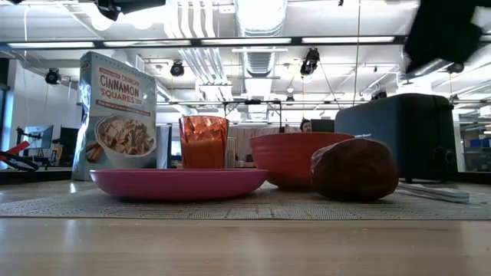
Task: Arrange a breakfast setting
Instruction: Return to Home Position
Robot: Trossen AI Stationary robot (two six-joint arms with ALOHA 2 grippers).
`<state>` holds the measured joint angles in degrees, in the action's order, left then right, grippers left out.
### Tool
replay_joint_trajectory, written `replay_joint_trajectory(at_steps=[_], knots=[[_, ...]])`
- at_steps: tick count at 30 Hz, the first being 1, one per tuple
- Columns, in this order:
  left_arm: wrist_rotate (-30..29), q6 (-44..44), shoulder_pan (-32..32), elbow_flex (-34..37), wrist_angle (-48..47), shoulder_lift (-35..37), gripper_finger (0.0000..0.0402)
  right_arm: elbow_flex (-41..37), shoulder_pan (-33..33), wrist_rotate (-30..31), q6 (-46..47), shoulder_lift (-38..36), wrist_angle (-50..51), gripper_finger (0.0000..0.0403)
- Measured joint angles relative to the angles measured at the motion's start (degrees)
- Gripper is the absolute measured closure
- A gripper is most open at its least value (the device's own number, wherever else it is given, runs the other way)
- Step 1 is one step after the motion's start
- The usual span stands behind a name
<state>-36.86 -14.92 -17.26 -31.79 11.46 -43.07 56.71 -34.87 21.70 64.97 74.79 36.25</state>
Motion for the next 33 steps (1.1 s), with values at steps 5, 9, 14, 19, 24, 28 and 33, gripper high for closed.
replay_joint_trajectory(at_steps=[5, 9, 14, 19, 24, 28, 33], knots=[[0.00, 0.46, 0.00, 0.00, 0.07, 0.00, 0.0233, -0.27, 0.00, 10.24, -27.13, -6.00, -3.67, 0.0255], [-0.02, 0.46, 0.00, 0.00, 0.15, 0.00, 0.0233, -3.90, 0.16, 17.96, -36.01, -10.93, -5.04, 0.0261], [-0.02, 0.46, 0.00, 0.00, 0.37, 0.00, 0.0233, -12.19, 1.42, 18.79, -37.14, -17.29, -10.17, 0.0271], [-0.02, 0.48, 0.00, 0.00, 0.44, 0.00, 0.0233, -22.11, 2.41, 18.81, -37.27, -24.54, -17.52, 0.0279], [-0.02, 0.46, -0.02, 0.00, 0.46, 0.00, 0.0233, -30.40, 4.25, 18.90, -43.32, -32.59, -27.27, 0.0280], [-0.02, 0.46, 0.00, 0.00, 0.46, 0.00, 0.0233, -36.08, 6.66, 18.89, -49.00, -39.14, -33.60, 0.0280], [-0.04, 0.46, -0.01, 0.01, 0.48, 0.00, 0.0233, -44.22, 10.25, 16.93, -51.60, -47.04, -40.76, 0.0280]])
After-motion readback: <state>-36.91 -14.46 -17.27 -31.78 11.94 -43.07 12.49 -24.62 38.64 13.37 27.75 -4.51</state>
